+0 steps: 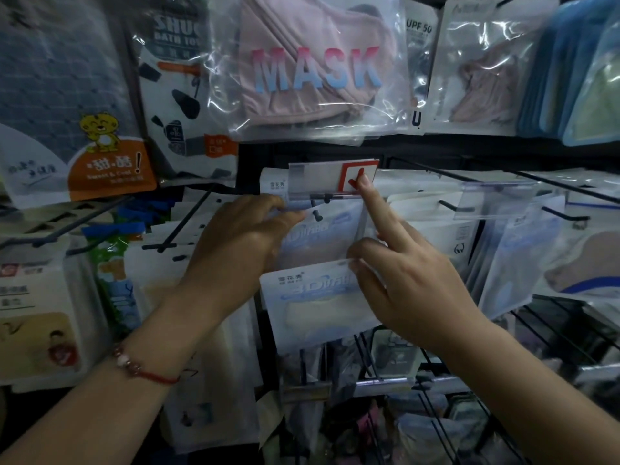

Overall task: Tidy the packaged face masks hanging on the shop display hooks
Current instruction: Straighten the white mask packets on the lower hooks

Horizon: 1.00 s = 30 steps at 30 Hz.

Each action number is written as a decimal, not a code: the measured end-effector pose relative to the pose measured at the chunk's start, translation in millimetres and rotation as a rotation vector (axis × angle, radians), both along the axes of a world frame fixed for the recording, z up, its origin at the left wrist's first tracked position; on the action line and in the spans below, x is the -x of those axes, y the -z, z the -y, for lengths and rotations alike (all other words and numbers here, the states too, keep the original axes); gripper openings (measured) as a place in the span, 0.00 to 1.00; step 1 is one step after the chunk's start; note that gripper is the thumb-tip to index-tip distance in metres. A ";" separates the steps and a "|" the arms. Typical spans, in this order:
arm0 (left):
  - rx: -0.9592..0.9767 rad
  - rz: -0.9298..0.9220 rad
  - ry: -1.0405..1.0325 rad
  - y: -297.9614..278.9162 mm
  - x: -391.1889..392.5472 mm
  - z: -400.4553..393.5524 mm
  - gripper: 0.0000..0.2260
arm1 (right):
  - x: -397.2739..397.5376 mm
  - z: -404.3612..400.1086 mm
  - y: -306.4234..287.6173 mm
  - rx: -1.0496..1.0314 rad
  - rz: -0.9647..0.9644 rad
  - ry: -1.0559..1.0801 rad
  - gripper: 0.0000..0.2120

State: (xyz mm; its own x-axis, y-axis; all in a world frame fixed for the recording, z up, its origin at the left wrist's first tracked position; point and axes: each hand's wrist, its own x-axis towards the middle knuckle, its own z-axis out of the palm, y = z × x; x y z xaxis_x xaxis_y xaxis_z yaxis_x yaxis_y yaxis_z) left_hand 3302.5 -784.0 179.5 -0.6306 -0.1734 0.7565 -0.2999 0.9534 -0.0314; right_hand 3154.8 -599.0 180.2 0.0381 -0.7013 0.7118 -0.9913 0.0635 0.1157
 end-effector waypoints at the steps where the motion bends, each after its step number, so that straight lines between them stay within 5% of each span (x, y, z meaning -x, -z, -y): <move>1: 0.033 -0.032 0.009 -1.4 -7.5 -2.3 0.17 | 0.4 -0.1 0.3 0.005 -0.003 0.005 0.04; 5: 0.110 -0.181 0.055 -6.6 -32.9 -24.7 0.17 | 0.0 2.0 1.0 0.026 0.000 0.006 0.05; 12: 0.155 0.009 0.117 13.1 -11.6 -35.3 0.14 | -7.1 12.9 2.6 0.106 0.037 -0.020 0.08; 30: -0.012 -0.259 0.163 2.9 2.0 -17.3 0.12 | -4.5 11.2 4.8 0.136 0.102 -0.043 0.12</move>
State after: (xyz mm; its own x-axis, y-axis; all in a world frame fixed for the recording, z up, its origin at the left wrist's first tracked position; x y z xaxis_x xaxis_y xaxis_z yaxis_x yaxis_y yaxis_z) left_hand 3300.5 -766.7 176.6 -0.4371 -0.0953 0.8943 -0.1395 0.9895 0.0373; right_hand 3159.4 -610.1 175.4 -0.0114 -0.5976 0.8017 -0.9995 0.0293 0.0076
